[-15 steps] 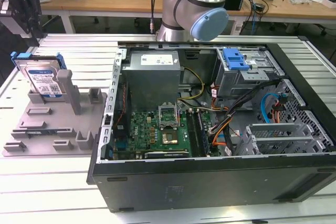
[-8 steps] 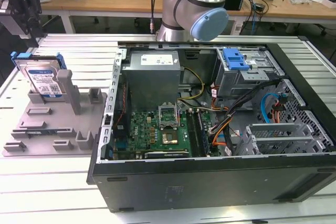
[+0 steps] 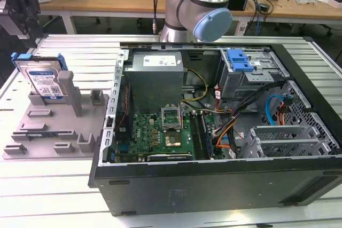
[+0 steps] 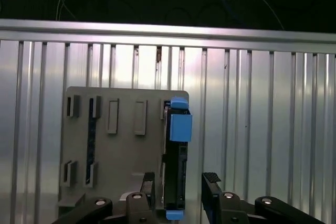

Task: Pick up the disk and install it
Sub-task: 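Pick up the disk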

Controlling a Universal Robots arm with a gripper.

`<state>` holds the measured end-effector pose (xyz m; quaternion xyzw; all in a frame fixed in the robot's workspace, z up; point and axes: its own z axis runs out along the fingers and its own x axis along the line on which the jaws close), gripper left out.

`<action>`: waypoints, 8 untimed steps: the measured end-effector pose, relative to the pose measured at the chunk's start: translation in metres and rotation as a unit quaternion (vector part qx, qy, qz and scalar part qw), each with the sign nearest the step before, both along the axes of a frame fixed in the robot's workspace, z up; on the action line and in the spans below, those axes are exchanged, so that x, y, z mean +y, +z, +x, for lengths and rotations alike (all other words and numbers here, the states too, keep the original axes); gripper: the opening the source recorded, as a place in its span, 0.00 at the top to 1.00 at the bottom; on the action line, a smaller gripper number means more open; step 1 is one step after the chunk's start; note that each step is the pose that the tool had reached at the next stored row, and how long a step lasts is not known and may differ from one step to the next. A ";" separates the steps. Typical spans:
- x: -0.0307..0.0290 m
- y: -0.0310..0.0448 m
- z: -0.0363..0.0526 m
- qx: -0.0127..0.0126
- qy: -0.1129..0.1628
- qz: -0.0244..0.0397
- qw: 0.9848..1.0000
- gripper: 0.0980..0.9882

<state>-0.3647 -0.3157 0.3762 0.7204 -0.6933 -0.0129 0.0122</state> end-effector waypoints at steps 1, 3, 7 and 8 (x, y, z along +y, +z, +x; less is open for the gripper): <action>0.0015 -0.0001 -0.0036 -0.001 0.000 0.000 1.000 0.57; 0.0027 -0.0002 -0.0082 -0.001 0.000 0.000 1.000 0.57; 0.0037 -0.0012 -0.0198 -0.003 -0.001 0.000 1.000 0.57; 0.0036 -0.0015 -0.0201 -0.004 -0.002 0.000 1.000 0.57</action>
